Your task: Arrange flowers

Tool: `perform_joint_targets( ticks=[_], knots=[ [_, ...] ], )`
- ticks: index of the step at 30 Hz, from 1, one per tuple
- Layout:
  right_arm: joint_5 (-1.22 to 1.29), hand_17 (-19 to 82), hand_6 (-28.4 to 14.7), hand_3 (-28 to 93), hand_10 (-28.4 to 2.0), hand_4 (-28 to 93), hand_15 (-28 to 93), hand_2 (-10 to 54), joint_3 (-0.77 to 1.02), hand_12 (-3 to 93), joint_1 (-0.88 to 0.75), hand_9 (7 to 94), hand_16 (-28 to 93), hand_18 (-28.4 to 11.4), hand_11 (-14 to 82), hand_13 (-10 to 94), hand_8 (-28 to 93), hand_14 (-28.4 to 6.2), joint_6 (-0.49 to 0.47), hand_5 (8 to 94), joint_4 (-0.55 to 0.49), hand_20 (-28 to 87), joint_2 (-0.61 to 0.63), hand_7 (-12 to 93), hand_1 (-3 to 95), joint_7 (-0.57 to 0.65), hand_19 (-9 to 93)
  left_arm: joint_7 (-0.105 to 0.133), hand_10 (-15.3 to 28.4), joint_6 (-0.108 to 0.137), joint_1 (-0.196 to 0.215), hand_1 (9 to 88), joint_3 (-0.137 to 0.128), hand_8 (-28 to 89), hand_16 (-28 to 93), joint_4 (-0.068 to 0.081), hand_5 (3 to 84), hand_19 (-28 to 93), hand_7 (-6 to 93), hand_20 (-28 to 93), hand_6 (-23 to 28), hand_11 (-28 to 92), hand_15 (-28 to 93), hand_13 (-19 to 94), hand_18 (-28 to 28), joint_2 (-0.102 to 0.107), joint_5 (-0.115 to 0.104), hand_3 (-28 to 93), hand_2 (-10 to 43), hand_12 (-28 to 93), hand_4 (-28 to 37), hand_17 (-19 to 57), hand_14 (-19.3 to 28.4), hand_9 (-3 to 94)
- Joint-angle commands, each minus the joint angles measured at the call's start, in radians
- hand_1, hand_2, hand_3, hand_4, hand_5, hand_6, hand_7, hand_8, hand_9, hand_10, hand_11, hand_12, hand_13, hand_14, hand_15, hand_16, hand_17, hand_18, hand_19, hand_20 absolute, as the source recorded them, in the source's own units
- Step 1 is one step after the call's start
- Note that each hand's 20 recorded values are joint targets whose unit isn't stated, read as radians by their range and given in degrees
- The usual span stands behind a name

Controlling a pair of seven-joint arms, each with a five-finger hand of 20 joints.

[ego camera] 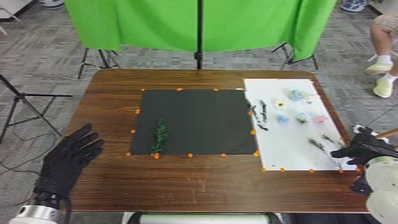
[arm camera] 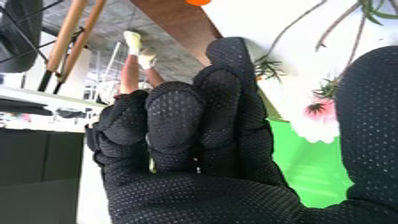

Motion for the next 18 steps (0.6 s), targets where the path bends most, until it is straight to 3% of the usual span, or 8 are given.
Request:
perform_joint_targets(
  ticks=[1, 3, 8, 13, 18],
  knots=[
    [0.034, 37, -0.7, 67, -10.7, -28, 80, -9.5, -0.044, 40.3, -0.020, 74.0, 35, -20.2, 61.5, 68, -14, -11.8, 0.014, 67.6, 0.026, 43, 0.000, 52, 37.6, -0.054, 93, -0.015, 12.2, -0.005, -0.001, 23.4, 0.005, -9, 1, 0.009, 32.3, 50, 20.0, 10, 3.7, 25, 39, 24, 21.0, 0.001, 0.005, 69, -0.4, 17, -27.3, -8.3, 14.0, 28.8],
    [0.045, 39, -0.2, 63, -9.9, -28, 79, -9.5, -0.052, 39.9, -0.021, 77.6, 35, -19.9, 60.9, 71, 3, -11.1, 0.024, 70.1, 0.028, 45, -0.007, 51, 43.7, -0.072, 93, -0.014, 12.2, -0.007, 0.001, 23.4, 0.004, -9, 1, 0.008, 32.4, 50, 20.0, 10, 3.8, 25, 39, 24, 21.1, 0.000, 0.007, 69, -0.4, 17, -27.3, -8.3, 14.0, 28.8],
    [0.030, 41, -0.3, 66, -9.0, -28, 78, -8.1, -0.062, 39.9, -0.033, 80.9, 36, -20.0, 60.7, 74, 6, -10.0, 0.012, 73.6, 0.031, 48, -0.012, 53, 48.9, -0.107, 93, -0.015, 12.3, -0.007, 0.002, 23.3, 0.003, -9, 1, 0.008, 32.4, 50, 19.8, 10, 3.8, 25, 39, 24, 21.0, -0.002, 0.007, 69, -0.4, 17, -27.4, -8.2, 14.0, 28.8],
    [0.004, 42, -1.6, 79, -9.3, -28, 80, -8.6, -0.046, 40.4, -0.062, 81.8, 37, -20.9, 62.8, 75, 11, -10.7, 0.128, 73.6, 0.031, 53, -0.012, 55, 45.5, -0.142, 93, -0.009, 12.2, -0.001, 0.012, 23.3, 0.002, -9, 1, 0.003, 32.4, 50, 19.9, 10, 3.8, 25, 39, 24, 21.0, -0.006, 0.006, 69, -0.4, 17, -27.4, -8.2, 14.1, 28.8],
    [0.002, 46, -1.0, 82, -10.0, -25, 83, -9.5, 0.002, 40.5, -0.052, 84.9, 38, -21.8, 66.8, 78, 13, -10.3, 0.160, 75.5, -0.012, 62, -0.022, 59, 43.6, -0.123, 93, -0.004, 12.2, 0.004, 0.020, 23.3, -0.002, -9, 1, 0.000, 32.4, 50, 19.9, 10, 3.8, 25, 39, 24, 21.0, -0.010, 0.005, 69, -0.3, 17, -27.4, -8.2, 14.0, 28.7]
  ],
)
